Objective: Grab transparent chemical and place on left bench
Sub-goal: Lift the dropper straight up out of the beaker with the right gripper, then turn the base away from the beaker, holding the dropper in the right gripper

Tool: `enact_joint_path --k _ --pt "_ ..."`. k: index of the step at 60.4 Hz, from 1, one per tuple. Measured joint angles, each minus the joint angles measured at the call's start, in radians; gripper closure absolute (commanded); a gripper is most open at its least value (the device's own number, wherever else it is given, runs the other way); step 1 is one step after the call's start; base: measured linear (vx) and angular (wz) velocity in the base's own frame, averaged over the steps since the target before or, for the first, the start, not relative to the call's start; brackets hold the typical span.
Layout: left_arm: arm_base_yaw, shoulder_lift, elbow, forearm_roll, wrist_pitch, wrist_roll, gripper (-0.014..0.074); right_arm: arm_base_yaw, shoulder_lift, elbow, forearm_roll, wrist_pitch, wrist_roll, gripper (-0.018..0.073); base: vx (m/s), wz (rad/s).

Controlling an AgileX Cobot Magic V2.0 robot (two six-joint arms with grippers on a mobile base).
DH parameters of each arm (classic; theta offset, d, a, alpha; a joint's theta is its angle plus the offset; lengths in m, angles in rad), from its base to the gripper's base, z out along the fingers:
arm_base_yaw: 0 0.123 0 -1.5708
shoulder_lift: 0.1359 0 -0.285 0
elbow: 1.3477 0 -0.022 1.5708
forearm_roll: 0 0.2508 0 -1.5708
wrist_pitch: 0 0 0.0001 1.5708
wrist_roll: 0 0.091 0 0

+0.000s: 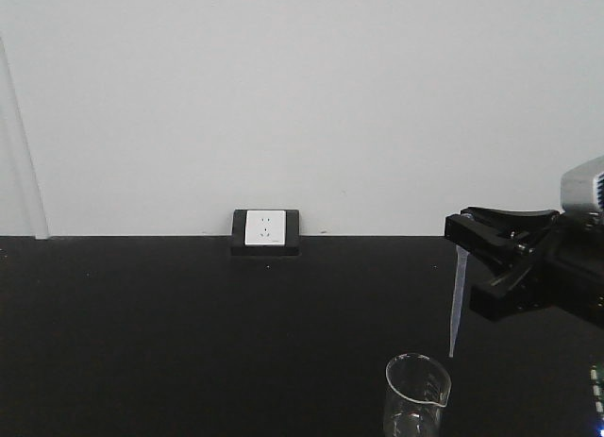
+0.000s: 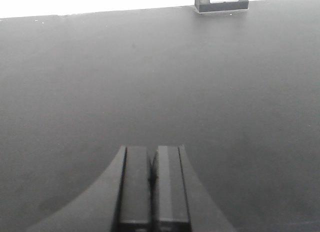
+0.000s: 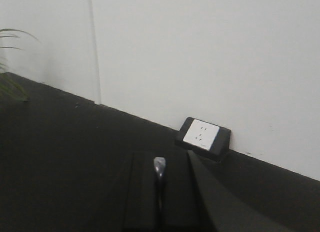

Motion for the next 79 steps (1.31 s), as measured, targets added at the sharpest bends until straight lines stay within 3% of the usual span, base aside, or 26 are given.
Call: enact_joint_path --k 7,16,33,79 --pt "0.0 0.0 0.0 0.0 0.0 0.0 0.06 0.0 -0.096 0.048 -0.166 -0.02 0.188 0.0564 0.0 0.0" --pt "0.0 0.0 0.0 0.0 0.0 0.0 0.06 0.0 -0.229 0.193 -0.221 -0.01 0.269 0.0564 0.0 0.0" --pt "0.0 0.0 0.0 0.0 0.0 0.0 0.06 0.0 -0.391 0.33 -0.219 0.032 0.279 0.0564 0.0 0.0" --pt "0.0 0.0 0.0 0.0 0.0 0.0 0.06 0.0 -0.409 0.336 -0.219 0.035 0.28 0.0564 0.0 0.01"
